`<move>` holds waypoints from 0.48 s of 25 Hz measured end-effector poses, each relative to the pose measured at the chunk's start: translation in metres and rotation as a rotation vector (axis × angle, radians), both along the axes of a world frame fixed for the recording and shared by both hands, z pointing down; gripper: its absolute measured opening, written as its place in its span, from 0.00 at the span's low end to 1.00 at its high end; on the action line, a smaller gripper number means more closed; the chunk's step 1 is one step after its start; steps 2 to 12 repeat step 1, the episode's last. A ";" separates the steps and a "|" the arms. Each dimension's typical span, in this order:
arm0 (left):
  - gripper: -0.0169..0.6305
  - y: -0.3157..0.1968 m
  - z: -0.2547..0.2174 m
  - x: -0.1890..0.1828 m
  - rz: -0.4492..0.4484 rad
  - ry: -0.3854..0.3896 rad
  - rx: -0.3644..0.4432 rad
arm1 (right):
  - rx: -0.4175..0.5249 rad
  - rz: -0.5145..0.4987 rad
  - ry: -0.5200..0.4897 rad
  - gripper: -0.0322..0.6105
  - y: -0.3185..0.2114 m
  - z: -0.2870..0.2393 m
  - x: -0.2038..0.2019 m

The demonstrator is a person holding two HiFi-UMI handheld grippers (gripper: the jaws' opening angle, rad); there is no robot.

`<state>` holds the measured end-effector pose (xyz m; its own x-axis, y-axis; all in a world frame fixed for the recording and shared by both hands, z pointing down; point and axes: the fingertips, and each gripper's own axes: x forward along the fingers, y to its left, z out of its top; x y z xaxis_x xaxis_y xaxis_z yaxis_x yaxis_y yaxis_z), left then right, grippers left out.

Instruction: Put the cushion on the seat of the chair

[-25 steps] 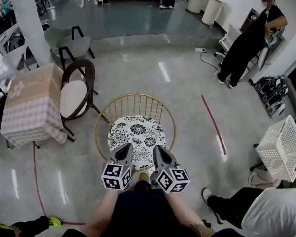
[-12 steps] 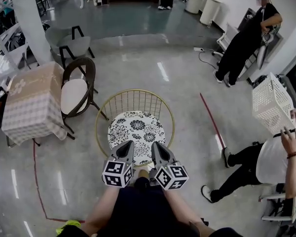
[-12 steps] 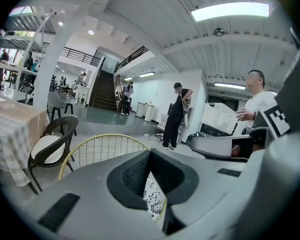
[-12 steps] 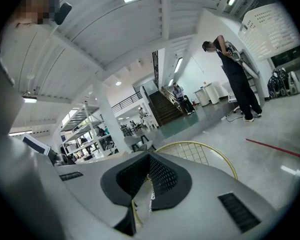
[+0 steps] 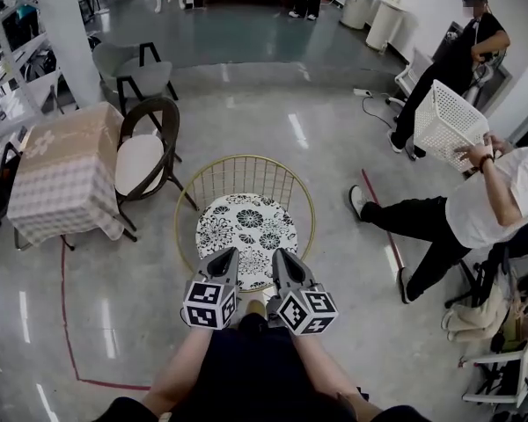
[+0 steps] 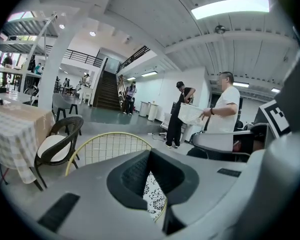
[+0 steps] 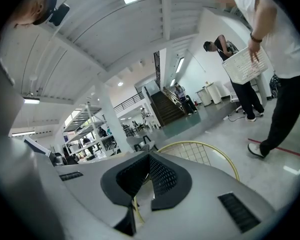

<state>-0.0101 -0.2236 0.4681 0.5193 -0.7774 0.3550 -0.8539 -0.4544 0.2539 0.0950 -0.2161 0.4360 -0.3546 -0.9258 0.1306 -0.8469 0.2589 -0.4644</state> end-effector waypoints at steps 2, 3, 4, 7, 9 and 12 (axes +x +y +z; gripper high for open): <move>0.06 0.002 0.001 -0.001 -0.001 -0.005 -0.004 | 0.000 0.004 -0.003 0.05 0.002 0.000 0.001; 0.06 0.002 0.001 -0.001 -0.001 -0.005 -0.004 | 0.000 0.004 -0.003 0.05 0.002 0.000 0.001; 0.06 0.002 0.001 -0.001 -0.001 -0.005 -0.004 | 0.000 0.004 -0.003 0.05 0.002 0.000 0.001; 0.06 0.002 0.001 -0.001 -0.001 -0.005 -0.004 | 0.000 0.004 -0.003 0.05 0.002 0.000 0.001; 0.06 0.002 0.001 -0.001 -0.001 -0.005 -0.004 | 0.000 0.004 -0.003 0.05 0.002 0.000 0.001; 0.06 0.002 0.001 -0.001 -0.001 -0.005 -0.004 | 0.000 0.004 -0.003 0.05 0.002 0.000 0.001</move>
